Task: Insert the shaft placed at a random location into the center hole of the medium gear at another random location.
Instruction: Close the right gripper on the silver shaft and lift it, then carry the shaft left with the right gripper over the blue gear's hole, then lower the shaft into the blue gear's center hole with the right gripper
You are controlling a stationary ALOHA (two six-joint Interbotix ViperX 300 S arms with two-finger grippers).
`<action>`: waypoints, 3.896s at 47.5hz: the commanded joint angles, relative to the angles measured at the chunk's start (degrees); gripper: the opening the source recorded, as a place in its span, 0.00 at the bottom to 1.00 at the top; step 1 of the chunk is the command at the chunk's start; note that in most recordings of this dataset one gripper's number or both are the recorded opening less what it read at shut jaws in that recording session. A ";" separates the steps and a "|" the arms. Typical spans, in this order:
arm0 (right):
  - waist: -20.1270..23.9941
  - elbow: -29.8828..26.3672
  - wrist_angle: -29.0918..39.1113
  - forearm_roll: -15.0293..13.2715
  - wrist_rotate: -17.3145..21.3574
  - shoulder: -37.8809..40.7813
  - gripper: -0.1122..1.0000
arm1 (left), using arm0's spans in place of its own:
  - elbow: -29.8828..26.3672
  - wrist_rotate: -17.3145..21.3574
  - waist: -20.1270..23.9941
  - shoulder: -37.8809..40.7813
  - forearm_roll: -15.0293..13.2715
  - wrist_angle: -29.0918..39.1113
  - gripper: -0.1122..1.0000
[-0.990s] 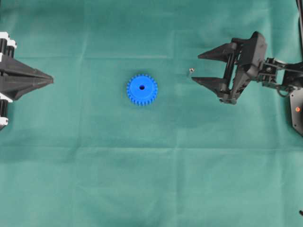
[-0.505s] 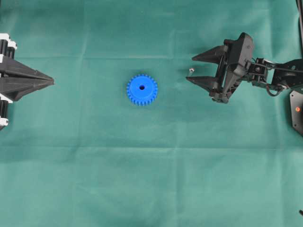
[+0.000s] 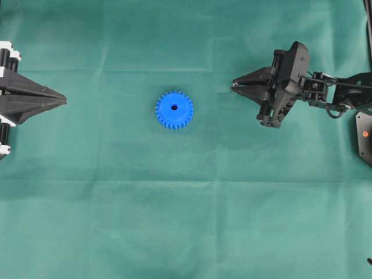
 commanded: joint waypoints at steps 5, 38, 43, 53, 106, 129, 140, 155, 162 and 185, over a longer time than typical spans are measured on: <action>-0.26 -1.05 0.26 0.00 -0.88 -1.85 0.22 | -1.41 -0.18 -0.18 0.26 0.18 -0.09 0.10; 0.26 -5.89 23.55 -0.09 -0.70 -20.04 0.23 | -1.32 -0.18 -0.18 0.26 0.09 0.26 0.10; 0.26 -5.98 23.47 -0.09 -0.70 -19.95 0.22 | -1.32 -0.18 -0.18 0.26 0.09 0.26 0.10; 0.35 -6.33 23.38 0.09 -0.53 -19.69 0.22 | -1.41 -0.18 -0.18 0.44 0.18 0.44 0.10; 8.61 -27.07 24.08 0.70 -0.26 -1.76 0.22 | -1.32 -0.18 -0.18 0.79 0.18 0.44 0.10; 9.05 -27.16 23.82 1.67 0.26 -0.18 0.22 | -1.32 -0.18 -0.18 0.79 0.18 0.44 0.10; 9.49 -27.16 23.82 2.29 1.49 2.29 0.22 | -1.32 -0.18 -0.18 0.79 0.09 0.44 0.10; 9.49 -27.07 22.59 2.46 1.76 4.13 0.22 | -1.32 -0.18 -0.18 0.79 0.18 0.44 0.10; 9.49 -27.16 21.88 2.46 1.76 5.36 0.22 | -1.23 -0.18 -0.18 0.79 0.09 0.44 0.10; 9.49 -27.16 21.09 2.72 1.76 7.29 0.23 | -1.23 -0.18 -0.18 0.79 0.18 0.79 0.10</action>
